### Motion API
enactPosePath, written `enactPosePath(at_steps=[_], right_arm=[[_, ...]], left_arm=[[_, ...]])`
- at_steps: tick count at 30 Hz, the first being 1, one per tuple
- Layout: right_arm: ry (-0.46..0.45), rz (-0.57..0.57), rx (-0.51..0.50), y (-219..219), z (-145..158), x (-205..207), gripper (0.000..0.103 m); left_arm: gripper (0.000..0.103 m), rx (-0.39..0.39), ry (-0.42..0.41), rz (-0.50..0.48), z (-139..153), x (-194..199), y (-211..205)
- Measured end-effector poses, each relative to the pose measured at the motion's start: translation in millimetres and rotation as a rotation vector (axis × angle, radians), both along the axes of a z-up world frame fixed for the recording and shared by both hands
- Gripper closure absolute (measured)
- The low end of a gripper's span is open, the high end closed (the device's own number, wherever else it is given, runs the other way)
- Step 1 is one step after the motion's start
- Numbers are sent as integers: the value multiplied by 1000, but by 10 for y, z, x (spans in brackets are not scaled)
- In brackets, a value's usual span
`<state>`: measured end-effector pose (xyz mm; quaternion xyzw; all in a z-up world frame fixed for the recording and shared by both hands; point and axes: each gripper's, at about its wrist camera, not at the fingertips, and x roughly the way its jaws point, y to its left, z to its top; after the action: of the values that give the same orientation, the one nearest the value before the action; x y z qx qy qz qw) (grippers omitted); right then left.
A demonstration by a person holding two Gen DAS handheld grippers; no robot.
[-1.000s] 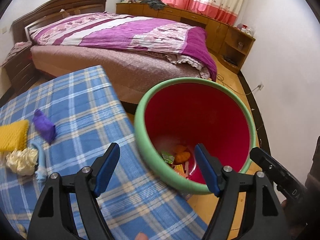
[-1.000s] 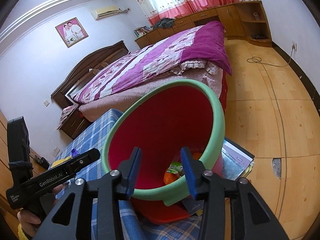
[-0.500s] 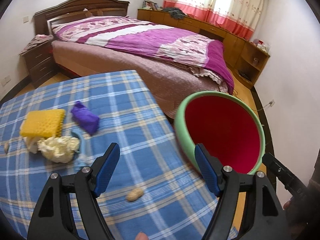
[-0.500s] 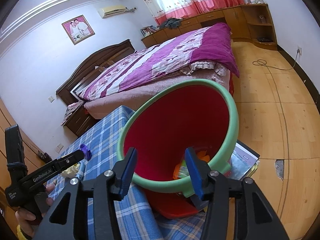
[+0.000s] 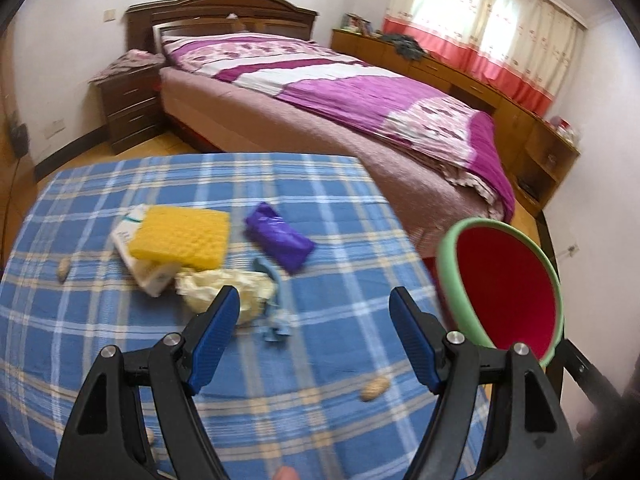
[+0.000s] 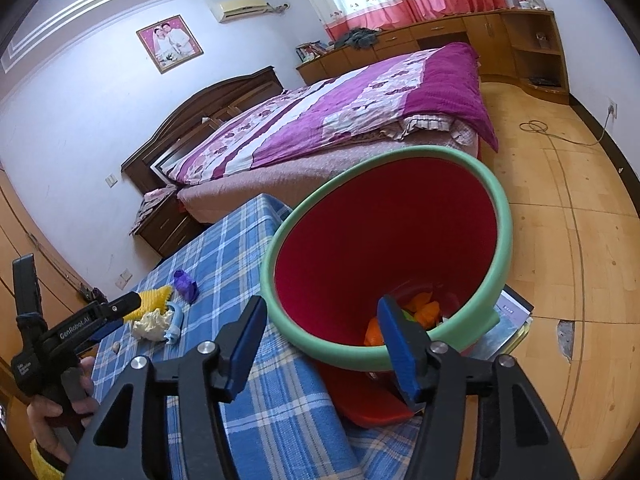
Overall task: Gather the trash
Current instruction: 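Move both tools back over the table toward the remaining trash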
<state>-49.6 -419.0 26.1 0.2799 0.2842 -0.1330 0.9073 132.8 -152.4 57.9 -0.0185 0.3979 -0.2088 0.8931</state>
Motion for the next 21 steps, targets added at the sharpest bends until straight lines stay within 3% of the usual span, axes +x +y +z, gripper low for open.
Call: enactPosePath(at_steps=[7, 14, 21], right_arm=[[17, 6, 11, 44, -37, 63, 42], [32, 6, 9, 63, -69, 100, 42], [45, -1, 18, 44, -99, 140, 42]], left_arm=[[26, 30, 9, 89, -135, 220, 250], [26, 65, 52, 108, -346, 405, 283], [26, 40, 87, 114, -490, 515, 311]])
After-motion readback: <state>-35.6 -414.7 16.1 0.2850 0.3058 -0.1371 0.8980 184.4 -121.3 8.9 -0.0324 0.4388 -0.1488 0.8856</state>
